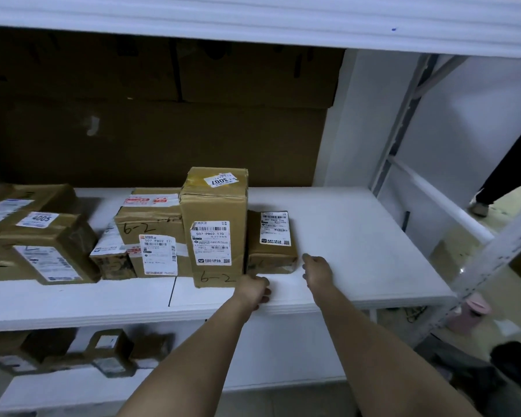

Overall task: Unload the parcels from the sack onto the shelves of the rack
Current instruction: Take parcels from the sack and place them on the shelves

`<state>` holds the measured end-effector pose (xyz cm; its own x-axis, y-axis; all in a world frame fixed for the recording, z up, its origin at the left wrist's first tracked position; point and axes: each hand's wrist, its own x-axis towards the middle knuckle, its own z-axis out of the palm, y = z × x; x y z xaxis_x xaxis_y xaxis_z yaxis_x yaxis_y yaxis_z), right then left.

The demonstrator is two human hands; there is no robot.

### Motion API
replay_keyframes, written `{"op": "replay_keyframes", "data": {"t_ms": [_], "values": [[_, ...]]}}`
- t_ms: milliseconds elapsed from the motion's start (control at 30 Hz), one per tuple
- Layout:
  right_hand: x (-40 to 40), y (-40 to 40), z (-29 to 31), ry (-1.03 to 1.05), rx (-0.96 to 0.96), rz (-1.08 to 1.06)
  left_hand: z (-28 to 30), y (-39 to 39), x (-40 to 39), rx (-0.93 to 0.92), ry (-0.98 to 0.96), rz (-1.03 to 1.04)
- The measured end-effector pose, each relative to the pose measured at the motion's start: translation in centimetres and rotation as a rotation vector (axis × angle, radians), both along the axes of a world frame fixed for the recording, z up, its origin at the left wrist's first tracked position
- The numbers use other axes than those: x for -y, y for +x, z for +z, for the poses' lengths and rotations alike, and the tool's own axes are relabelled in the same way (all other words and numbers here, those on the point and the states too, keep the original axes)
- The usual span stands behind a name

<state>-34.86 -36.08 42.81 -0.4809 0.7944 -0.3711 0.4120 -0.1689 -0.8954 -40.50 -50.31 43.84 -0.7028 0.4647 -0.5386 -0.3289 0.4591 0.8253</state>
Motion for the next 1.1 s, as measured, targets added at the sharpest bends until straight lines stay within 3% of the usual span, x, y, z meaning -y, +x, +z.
{"op": "replay_keyframes", "data": {"t_ms": [400, 633, 900, 1100], "values": [[-3.2, 12.0, -1.4, -0.136, 0.086, -0.04, -0.6, 7.3, -7.0, -0.169, -0.117, -0.253], [-9.0, 22.2, -5.1, -0.231, 0.214, -0.001, -2.1, 16.9, -13.7, -0.06, -0.185, -0.424], [-17.9, 36.9, -7.7, -0.251, 0.299, 0.0, -5.9, 30.6, -22.5, 0.057, -0.216, -0.461], [-22.4, 44.2, -11.1, -0.274, 0.32, -0.088, -8.0, 36.1, -26.8, 0.127, -0.221, -0.491]]}}
